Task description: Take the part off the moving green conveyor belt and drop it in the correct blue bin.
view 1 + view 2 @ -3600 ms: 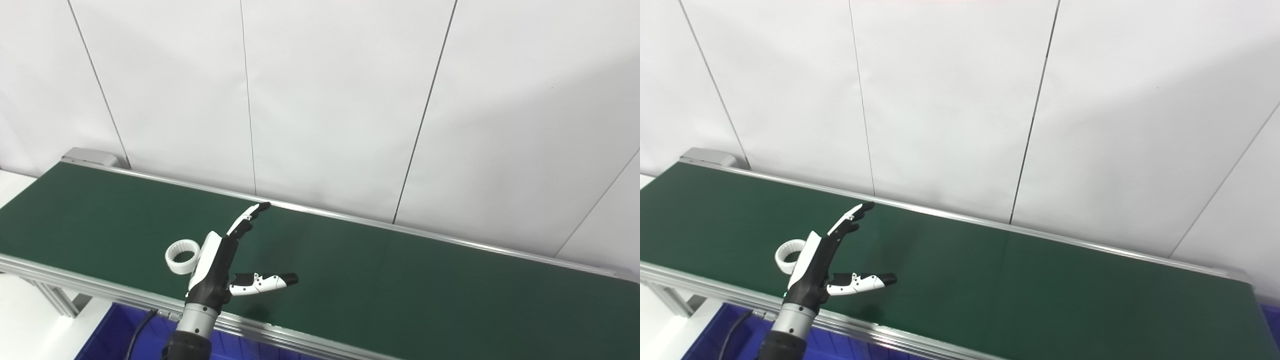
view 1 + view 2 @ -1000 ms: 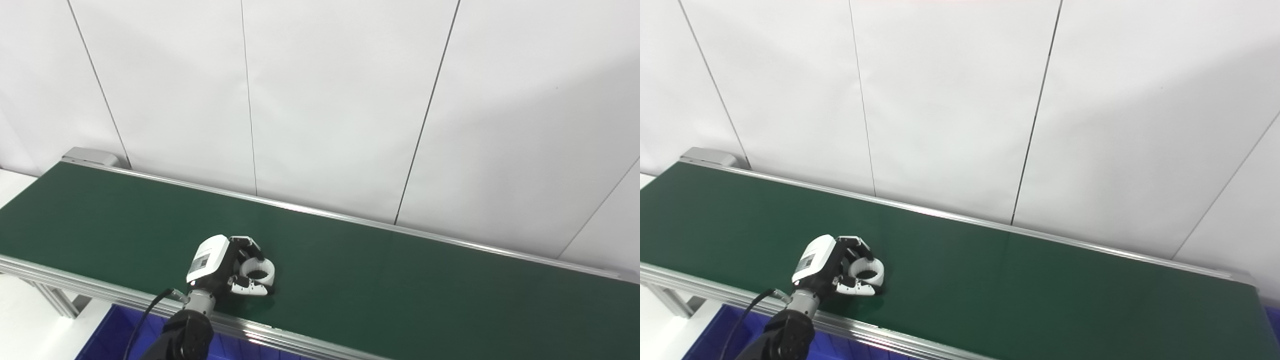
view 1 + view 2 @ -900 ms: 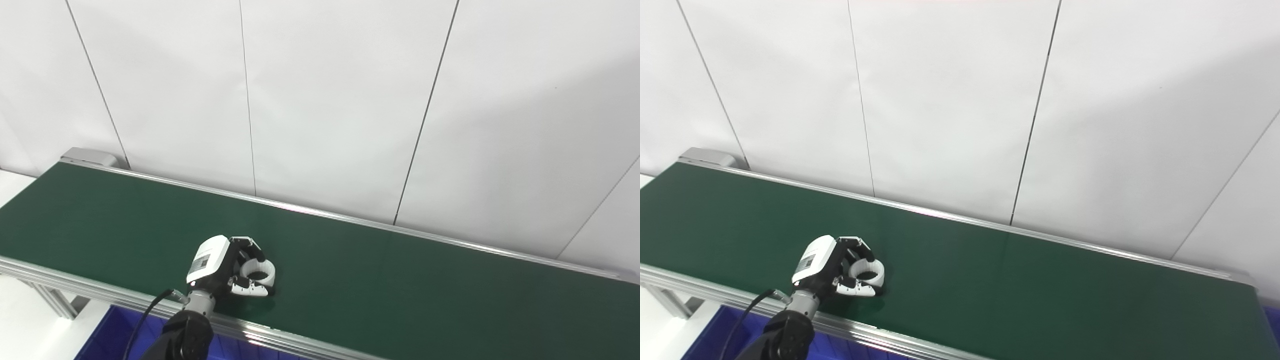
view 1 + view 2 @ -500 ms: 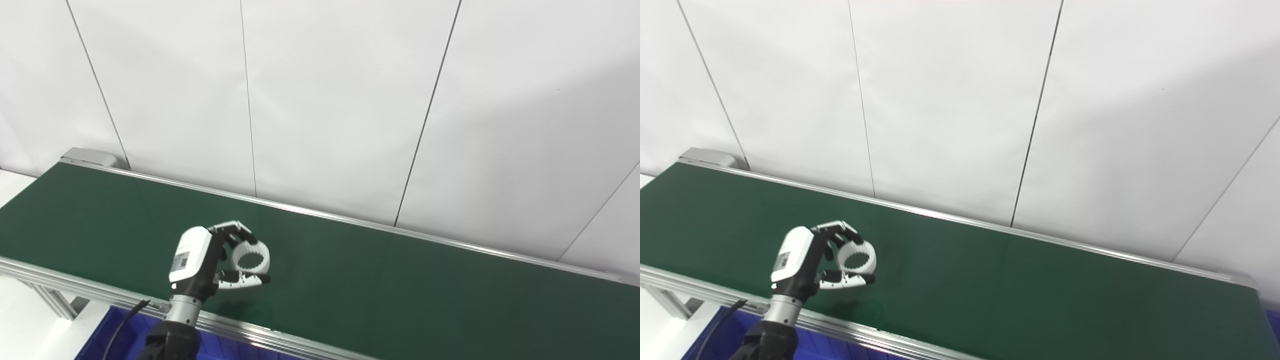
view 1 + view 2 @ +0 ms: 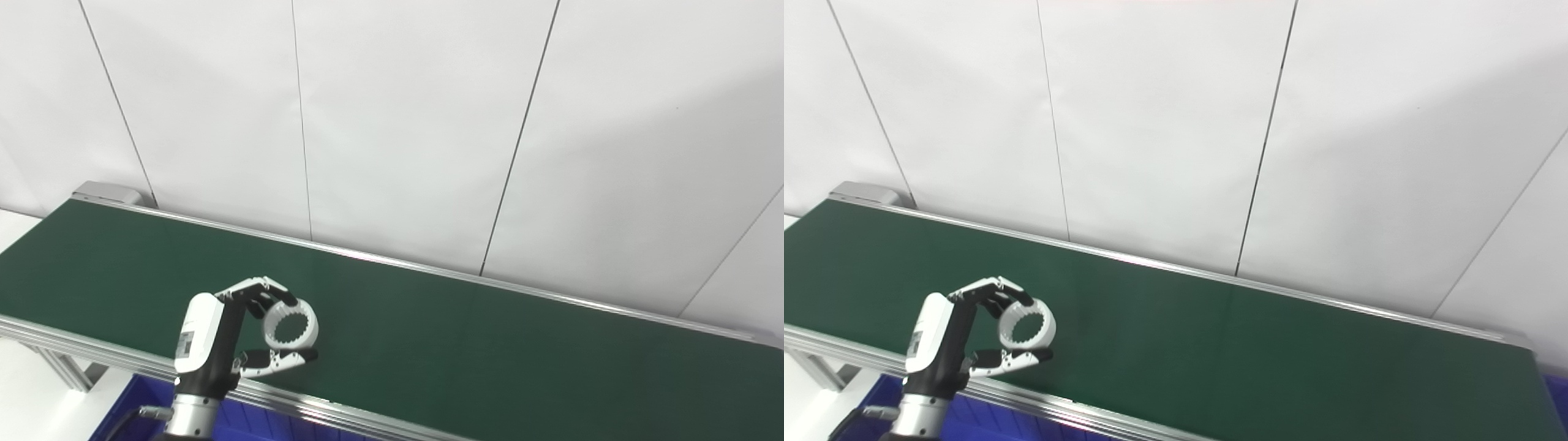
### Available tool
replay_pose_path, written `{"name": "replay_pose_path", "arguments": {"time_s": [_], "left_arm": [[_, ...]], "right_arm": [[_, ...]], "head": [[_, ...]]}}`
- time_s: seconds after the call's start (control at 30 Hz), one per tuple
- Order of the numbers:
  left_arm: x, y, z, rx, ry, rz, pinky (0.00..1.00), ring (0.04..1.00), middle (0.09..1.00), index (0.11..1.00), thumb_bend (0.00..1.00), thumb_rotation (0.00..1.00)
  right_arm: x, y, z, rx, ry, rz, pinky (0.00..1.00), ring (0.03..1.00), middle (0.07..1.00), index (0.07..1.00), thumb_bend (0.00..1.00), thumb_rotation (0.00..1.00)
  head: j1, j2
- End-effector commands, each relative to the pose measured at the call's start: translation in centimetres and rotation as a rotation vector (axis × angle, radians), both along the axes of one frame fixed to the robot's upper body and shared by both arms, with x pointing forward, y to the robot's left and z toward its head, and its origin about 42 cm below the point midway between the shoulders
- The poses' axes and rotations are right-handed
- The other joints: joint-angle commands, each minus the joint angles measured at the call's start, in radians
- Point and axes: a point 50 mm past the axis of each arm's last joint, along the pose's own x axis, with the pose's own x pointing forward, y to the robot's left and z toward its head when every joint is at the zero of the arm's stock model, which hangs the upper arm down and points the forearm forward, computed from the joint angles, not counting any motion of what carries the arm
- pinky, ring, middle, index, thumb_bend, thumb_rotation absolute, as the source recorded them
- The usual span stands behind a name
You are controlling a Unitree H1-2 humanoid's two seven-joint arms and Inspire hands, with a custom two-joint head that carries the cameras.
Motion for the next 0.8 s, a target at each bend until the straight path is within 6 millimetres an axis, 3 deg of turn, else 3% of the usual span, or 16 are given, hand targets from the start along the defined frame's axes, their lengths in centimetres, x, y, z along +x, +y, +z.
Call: {"name": "replay_pose_path", "arguments": {"time_s": [0.0, 0.03, 0.13, 0.2, 0.4, 0.57, 0.6, 0.77], "left_arm": [[-0.6, 0.5, 0.9, -0.010, -0.045, -0.028, 0.26, 0.421, 0.460, 0.510, 0.50, 0.00], [-0.8, 0.7, 0.6, -0.012, -0.033, -0.035, 0.26, 0.433, 0.455, 0.509, 0.50, 0.00], [-1.8, 1.6, -0.3, -0.024, 0.015, -0.051, 0.39, 0.431, 0.484, 0.502, 0.50, 0.00], [-2.3, 2.0, -0.5, -0.031, 0.032, -0.054, 0.42, 0.448, 0.486, 0.496, 0.50, 0.00], [-3.7, 2.6, -1.7, -0.037, 0.080, -0.125, 0.38, 0.424, 0.490, 0.494, 0.48, 0.00], [-4.7, 2.4, -2.8, -0.069, 0.103, -0.162, 0.35, 0.418, 0.510, 0.509, 0.47, 0.00], [-4.9, 2.2, -2.9, -0.079, 0.104, -0.163, 0.34, 0.418, 0.514, 0.508, 0.47, 0.00], [-5.6, 1.5, -3.3, -0.084, 0.136, -0.178, 0.38, 0.431, 0.510, 0.498, 0.47, 0.00]], "right_arm": [[0.3, 0.5, 1.1, 0.022, -0.024, -0.005, 0.70, 0.787, 0.836, 0.857, 0.90, 0.14], [0.3, 0.5, 1.3, 0.020, -0.023, -0.007, 0.70, 0.788, 0.838, 0.857, 0.90, 0.14], [0.3, 0.7, 1.6, 0.028, -0.034, -0.006, 0.70, 0.787, 0.833, 0.856, 0.91, 0.15], [0.3, 0.9, 1.9, 0.031, -0.032, -0.004, 0.71, 0.791, 0.833, 0.858, 0.92, 0.16], [0.3, 1.5, 2.8, 0.049, -0.022, -0.007, 0.74, 0.809, 0.848, 0.869, 0.90, 0.20], [0.6, 1.7, 3.3, 0.033, -0.024, -0.006, 0.75, 0.812, 0.858, 0.885, 0.87, 0.26], [0.7, 1.7, 3.5, 0.030, -0.023, -0.007, 0.75, 0.811, 0.860, 0.885, 0.87, 0.26], [1.1, 1.7, 4.0, 0.033, -0.027, -0.006, 0.76, 0.817, 0.862, 0.885, 0.87, 0.29]], "head": [[-0.028, 0.033], [-0.047, 0.053], [-0.084, 0.085], [-0.104, 0.107], [-0.157, 0.189], [-0.155, 0.233], [-0.154, 0.257], [-0.156, 0.287]]}}
